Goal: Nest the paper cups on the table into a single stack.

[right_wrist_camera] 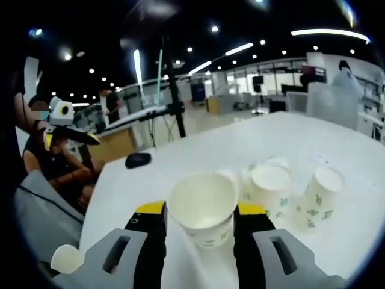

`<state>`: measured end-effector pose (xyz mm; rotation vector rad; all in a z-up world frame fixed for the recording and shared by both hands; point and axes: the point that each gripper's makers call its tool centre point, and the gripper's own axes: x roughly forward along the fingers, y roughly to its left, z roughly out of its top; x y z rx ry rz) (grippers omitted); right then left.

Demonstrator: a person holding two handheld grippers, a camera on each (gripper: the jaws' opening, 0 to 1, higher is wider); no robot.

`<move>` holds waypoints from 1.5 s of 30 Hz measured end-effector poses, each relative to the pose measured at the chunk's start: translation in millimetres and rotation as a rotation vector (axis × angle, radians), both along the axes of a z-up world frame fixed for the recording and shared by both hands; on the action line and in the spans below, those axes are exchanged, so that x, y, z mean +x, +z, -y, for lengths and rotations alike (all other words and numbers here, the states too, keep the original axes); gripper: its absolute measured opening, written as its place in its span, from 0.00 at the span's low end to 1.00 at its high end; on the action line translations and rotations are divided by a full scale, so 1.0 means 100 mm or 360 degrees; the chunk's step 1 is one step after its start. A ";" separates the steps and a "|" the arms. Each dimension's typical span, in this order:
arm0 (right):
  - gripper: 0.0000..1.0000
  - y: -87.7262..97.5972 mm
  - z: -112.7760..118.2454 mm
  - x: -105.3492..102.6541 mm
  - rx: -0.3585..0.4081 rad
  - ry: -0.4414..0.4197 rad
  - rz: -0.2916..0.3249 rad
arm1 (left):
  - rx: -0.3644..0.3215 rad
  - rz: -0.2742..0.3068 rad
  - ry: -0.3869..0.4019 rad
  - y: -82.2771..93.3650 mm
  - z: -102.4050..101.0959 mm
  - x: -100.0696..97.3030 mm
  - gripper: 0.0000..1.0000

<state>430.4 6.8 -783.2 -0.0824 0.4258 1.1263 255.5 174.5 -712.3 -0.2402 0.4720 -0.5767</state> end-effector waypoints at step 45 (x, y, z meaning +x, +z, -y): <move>0.40 0.79 0.34 -0.27 0.0160 -0.0039 0.0124 | -0.0018 0.0098 -0.0038 0.15 0.16 0.05 0.92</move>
